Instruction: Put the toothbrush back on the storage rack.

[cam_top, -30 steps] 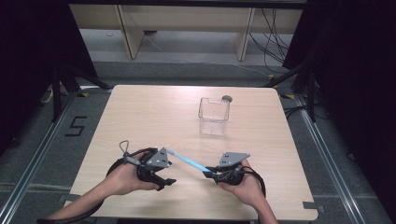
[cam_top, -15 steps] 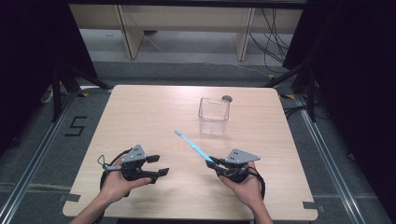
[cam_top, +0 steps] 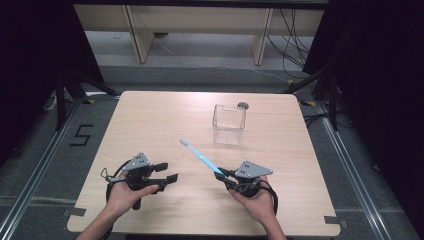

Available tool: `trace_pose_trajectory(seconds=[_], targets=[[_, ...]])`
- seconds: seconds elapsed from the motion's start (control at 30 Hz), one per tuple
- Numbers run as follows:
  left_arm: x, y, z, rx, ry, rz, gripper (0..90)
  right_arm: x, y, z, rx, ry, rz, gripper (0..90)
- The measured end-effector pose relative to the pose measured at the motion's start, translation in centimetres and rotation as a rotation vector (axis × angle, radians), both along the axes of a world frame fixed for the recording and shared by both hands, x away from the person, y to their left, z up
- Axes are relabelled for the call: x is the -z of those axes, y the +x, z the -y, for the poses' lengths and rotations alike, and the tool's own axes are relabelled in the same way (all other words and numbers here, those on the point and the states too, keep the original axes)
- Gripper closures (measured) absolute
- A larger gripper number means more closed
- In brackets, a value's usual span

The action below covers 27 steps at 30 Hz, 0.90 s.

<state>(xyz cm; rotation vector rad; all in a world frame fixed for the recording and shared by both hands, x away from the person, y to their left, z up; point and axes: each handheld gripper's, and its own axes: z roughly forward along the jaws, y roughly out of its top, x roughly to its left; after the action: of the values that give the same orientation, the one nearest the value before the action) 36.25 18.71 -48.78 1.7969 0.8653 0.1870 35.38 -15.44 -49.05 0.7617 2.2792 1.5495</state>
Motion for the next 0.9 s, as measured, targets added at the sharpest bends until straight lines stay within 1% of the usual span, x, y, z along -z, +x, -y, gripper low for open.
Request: trace_pose_trajectory(seconds=[0.03,0.07,0.1,0.13,0.17,0.2,0.23,0.27,0.3,0.33,0.37,0.4,0.47,0.5,0.53,0.57,0.6,0.63,0.67,0.7,0.73,0.77,0.8,0.9], targets=[[-0.2,0.1,0.1,0.000,-0.001,0.004,33.3,0.0,0.1,0.0,0.008,-0.006,0.036,79.0],[-0.3,0.2,0.1,0.004,-0.020,0.008,33.5,-0.1,0.0,-0.1,0.010,0.004,0.030,79.0],[-0.4,0.2,0.2,-0.003,-0.027,-0.001,33.5,-0.2,0.0,-0.2,0.014,0.008,0.029,78.9],[-0.6,0.3,0.3,-0.004,-0.046,-0.018,33.7,-0.3,-0.2,-0.3,0.016,0.012,0.014,79.0],[-0.6,0.3,0.3,-0.004,-0.046,-0.018,33.9,-0.3,-0.2,-0.3,0.016,0.012,0.014,79.0],[-0.8,0.6,0.5,0.001,-0.110,-0.061,33.8,-0.4,-0.1,-0.4,0.020,0.014,0.068,79.0],[-0.8,0.6,0.5,0.001,-0.110,-0.061,33.7,-0.4,-0.1,-0.4,0.020,0.014,0.068,79.0],[-0.9,0.8,0.8,0.004,-0.139,-0.068,33.7,-0.4,-0.2,-0.6,0.016,0.025,0.037,79.0],[-1.2,1.0,1.0,-0.009,-0.133,-0.064,33.8,-0.6,-0.4,-0.7,0.031,0.003,0.048,79.0],[-1.3,1.1,1.1,-0.006,-0.133,-0.062,33.8,-0.6,-0.4,-0.8,0.043,0.013,0.067,79.0],[-1.5,1.2,1.3,-0.011,-0.143,-0.066,33.8,-0.6,-0.3,-0.8,0.038,0.010,0.087,79.0],[-1.5,1.3,1.4,-0.010,-0.146,-0.066,33.8,-0.6,-0.4,-0.9,0.041,0.017,0.092,79.0],[-1.8,1.5,1.7,-0.018,-0.148,-0.063,33.8,-0.8,-0.6,-1.1,0.035,0.014,0.063,78.9],[-1.8,1.5,1.7,-0.018,-0.148,-0.063,33.8,-0.8,-0.6,-1.1,0.035,0.014,0.063,78.9],[-1.9,1.7,1.9,-0.018,-0.152,-0.061,33.9,-0.8,-0.6,-1.2,0.050,0.015,0.087,79.0],[-2.0,1.8,2.0,-0.020,-0.153,-0.058,33.9,-0.8,-0.6,-1.2,0.050,0.015,0.087,79.0],[-2.1,2.1,2.4,-0.011,-0.175,-0.058,34.3,-0.9,-0.6,-1.2,0.049,0.008,0.101,78.9],[-2.3,2.1,2.6,-0.018,-0.166,-0.063,34.6,-0.9,-0.7,-1.2,0.052,0.014,0.097,79.0],[-2.3,2.3,2.8,-0.013,-0.169,-0.061,35.0,-0.9,-0.7,-1.3,0.044,0.015,0.106,78.9],[-2.3,2.4,3.0,-0.011,-0.167,-0.060,35.4,-0.9,-0.8,-1.2,0.053,0.018,0.099,79.0],[-2.4,2.5,3.1,-0.011,-0.164,-0.056,35.7,-0.9,-0.7,-1.3,0.058,0.020,0.118,79.0],[-2.4,2.5,3.1,-0.011,-0.164,-0.056,36.1,-1.0,-0.7,-1.2,0.048,0.012,0.119,78.9],[-2.5,2.7,3.4,-0.012,-0.166,-0.057,36.4,-1.0,-0.8,-1.2,0.053,0.014,0.110,79.0],[-2.6,3.2,3.8,-0.011,-0.186,-0.068,37.9,-0.9,-0.8,-1.4,0.058,0.025,0.109,79.0]])
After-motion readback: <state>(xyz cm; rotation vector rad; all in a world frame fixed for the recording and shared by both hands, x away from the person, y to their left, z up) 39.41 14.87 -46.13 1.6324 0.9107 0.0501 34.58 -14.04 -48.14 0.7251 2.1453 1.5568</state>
